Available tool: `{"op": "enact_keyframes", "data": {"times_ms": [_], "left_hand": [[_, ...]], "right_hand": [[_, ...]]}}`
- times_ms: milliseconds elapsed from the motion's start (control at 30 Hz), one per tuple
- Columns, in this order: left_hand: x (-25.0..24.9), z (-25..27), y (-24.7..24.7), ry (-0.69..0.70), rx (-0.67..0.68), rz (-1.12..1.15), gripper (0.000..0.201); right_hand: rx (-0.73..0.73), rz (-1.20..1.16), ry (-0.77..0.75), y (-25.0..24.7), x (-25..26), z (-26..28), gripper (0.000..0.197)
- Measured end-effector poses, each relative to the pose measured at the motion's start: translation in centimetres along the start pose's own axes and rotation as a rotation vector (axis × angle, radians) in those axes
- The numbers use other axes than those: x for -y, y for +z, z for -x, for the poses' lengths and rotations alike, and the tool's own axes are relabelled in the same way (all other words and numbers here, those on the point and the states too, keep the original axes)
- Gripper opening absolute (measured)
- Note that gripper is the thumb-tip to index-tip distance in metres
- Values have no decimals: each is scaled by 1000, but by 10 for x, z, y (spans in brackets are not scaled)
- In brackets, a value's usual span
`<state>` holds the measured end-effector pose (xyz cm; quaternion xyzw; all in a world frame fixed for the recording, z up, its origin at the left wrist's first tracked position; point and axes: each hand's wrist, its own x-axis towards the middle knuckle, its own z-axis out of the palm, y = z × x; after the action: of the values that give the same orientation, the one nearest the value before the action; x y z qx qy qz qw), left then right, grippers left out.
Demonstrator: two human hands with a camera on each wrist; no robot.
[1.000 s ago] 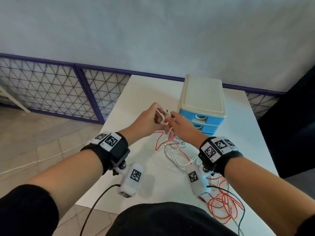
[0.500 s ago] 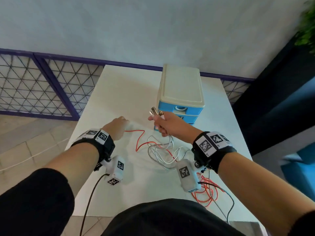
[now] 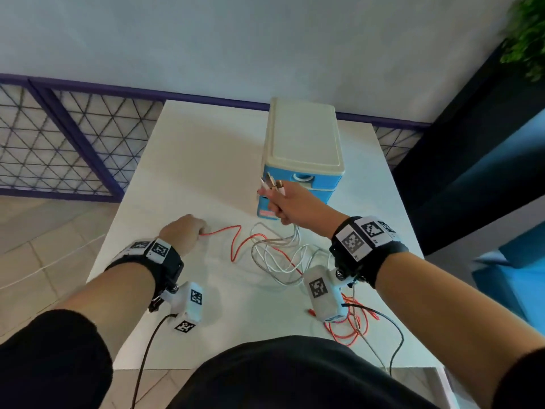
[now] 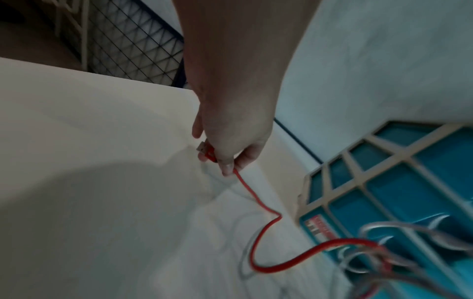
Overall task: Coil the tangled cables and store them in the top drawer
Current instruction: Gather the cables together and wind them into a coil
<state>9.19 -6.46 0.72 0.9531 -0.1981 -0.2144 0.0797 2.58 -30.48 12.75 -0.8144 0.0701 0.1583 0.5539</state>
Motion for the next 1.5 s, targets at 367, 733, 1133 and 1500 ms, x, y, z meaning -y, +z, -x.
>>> {"op": "enact_keyframes", "data": {"times_ms": [367,733,1133,1500], "left_hand": [[-90,32,-135,360,-471,850,24],[-130,36,-162,414,-583,1068,30],[-174,35,-163,308,-363,1477,49],[-185,39,-153,550,-100,899,18]], "right_hand": [[55,-224,-197,4,43,-16,28],[33,-294,-310,-10,70,-3,23],[-97,-407,-425,-32,82,10,4],[-193,-623,-347,-61,98,12,20]]}}
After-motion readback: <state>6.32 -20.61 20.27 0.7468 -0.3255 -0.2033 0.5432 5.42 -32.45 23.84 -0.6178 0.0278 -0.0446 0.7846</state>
